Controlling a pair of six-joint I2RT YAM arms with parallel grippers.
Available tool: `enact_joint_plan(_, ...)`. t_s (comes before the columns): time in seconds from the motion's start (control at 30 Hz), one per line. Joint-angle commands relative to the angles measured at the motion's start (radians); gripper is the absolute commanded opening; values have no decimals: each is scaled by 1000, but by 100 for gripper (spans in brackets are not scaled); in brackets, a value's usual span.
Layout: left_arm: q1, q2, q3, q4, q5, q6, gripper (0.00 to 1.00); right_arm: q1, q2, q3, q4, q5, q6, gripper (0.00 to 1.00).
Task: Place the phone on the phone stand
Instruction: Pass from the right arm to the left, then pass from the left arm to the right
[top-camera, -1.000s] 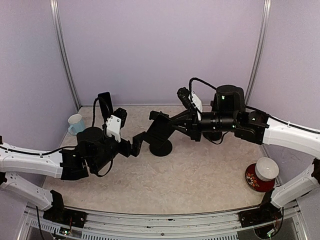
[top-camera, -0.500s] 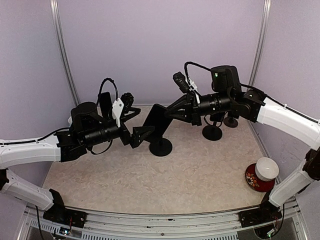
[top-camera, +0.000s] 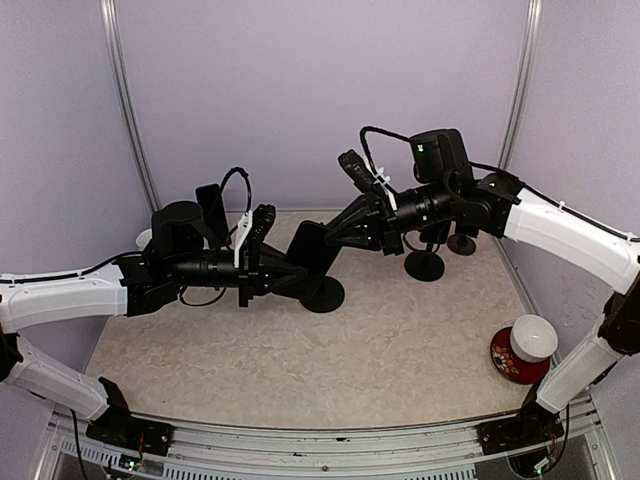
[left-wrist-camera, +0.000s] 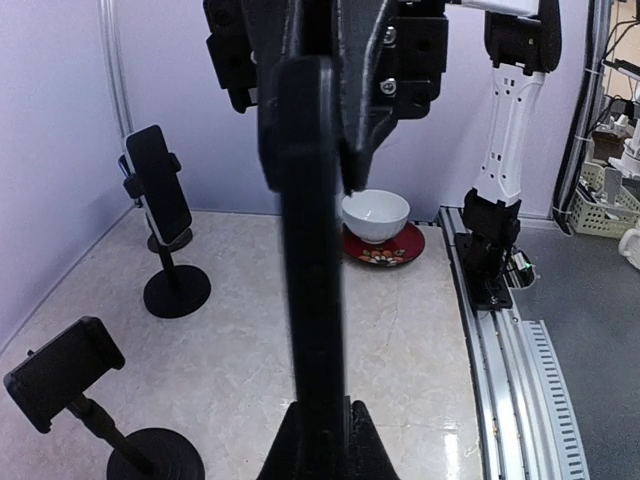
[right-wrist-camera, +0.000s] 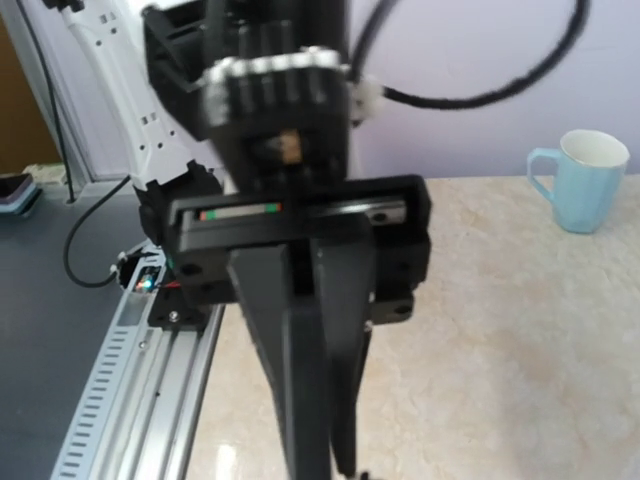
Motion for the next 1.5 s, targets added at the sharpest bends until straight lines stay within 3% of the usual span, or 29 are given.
enact_joint_plan(0.0,8,9,28,-2,60,11,0,-6,-3,30,52,-51,16,4)
enact_joint_plan(0.07,8,10,28,6,61,2,0,-6,-7,4,96,-61,42,9)
enact_joint_plan(0.2,8,1,14,56,54,-26,0,-6,-34,-93,284,-58,147,46)
enact_joint_plan(0.3,8,-13,-12,112,55,-52,0,-6,-53,-168,429,-39,238,61)
enact_joint_plan(0.5,1,2,-14,150,80,-77,0,-6,-52,-248,633,-22,352,62)
enact_joint_plan(0.67,-14,22,-2,150,78,-77,0,0,-44,-293,771,-51,409,55)
enact_joint_plan(0.87,-27,36,8,157,71,-77,0,11,-25,-304,830,-66,436,48)
enact_joint_plan(1.47,-30,16,6,181,60,-78,0,17,19,-335,856,-97,455,51)
